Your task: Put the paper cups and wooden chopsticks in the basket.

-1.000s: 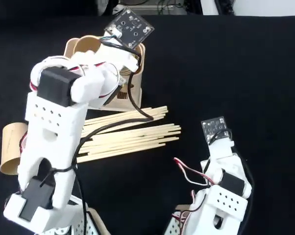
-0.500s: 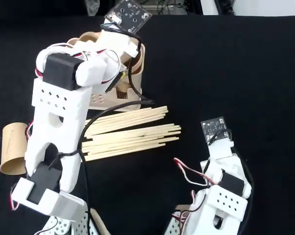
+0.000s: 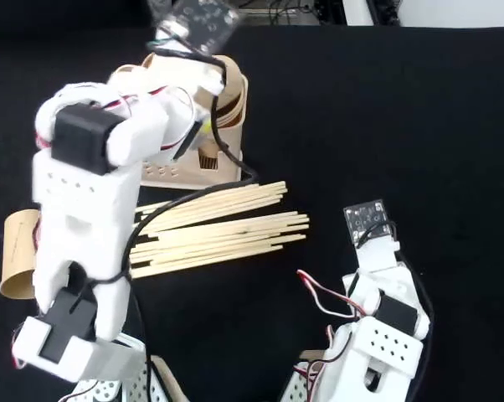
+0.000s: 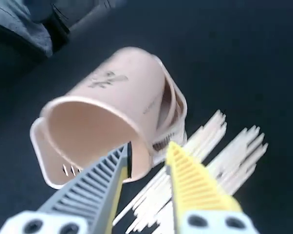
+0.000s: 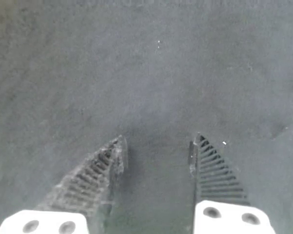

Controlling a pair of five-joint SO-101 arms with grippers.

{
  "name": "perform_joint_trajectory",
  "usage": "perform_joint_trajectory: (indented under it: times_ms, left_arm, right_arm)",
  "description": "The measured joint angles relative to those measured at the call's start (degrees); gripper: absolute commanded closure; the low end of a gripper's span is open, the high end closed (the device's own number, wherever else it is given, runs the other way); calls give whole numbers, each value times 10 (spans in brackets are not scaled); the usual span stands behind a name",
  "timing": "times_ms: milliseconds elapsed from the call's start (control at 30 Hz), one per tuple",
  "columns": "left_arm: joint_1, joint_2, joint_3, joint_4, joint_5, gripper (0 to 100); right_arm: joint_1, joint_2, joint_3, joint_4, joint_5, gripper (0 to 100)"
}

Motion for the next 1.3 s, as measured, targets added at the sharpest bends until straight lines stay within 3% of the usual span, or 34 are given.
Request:
perform_joint_trajectory:
  times_ms: [67, 233, 400, 600, 800, 900, 1000, 1133, 1300]
  left_arm:
    - [0, -34, -53, 0, 43, 833]
    - [3, -162, -141, 0, 116, 834]
    - [-124, -316, -64, 0, 138, 834]
    - [-306, -540, 258, -19, 98, 834]
    - [-454, -751, 732, -215, 142, 834]
    - [-467, -870, 961, -291, 159, 834]
    - [-467, -954, 1113, -324, 171, 834]
    - [-458, -930, 1204, -382, 198, 834]
    - [-457, -952, 1263, -397, 200, 834]
  right_arm:
    - [3, 0, -22, 0, -33, 977]
    - [1, 0, -186, 61, -105, 988]
    - [-75, 25, -397, 103, -138, 985]
    - [-215, 143, -542, -7, -199, 984]
    - [-293, 289, -657, -62, -213, 982]
    - [-323, 346, -701, -67, -222, 981]
    - [-353, 390, -739, -74, -258, 981]
    - [-392, 441, -754, -121, -303, 983]
    - [-440, 497, -754, -181, -324, 983]
